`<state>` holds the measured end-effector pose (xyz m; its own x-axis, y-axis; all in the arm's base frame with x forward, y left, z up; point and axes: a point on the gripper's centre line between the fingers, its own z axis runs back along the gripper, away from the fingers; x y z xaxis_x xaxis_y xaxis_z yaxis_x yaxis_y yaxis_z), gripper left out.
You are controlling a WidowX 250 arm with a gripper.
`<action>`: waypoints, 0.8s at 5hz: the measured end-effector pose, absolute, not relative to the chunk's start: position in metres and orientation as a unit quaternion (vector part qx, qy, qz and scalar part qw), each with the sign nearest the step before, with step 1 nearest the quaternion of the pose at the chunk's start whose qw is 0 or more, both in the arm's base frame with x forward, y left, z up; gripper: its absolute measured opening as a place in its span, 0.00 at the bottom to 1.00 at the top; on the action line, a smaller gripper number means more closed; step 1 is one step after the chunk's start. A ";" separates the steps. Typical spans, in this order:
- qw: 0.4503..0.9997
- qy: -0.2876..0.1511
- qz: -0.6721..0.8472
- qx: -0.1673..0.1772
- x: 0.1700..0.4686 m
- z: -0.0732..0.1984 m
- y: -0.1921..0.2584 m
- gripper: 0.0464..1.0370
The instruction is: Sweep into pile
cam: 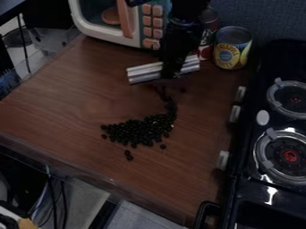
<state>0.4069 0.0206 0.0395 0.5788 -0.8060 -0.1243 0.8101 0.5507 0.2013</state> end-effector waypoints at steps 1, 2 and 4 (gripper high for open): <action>0.880 0.021 -0.458 0.128 0.418 0.026 0.025 0.34; 0.870 0.019 -0.471 0.146 0.424 0.025 0.029 0.34; 0.858 0.047 -0.489 0.152 0.413 0.007 0.030 0.34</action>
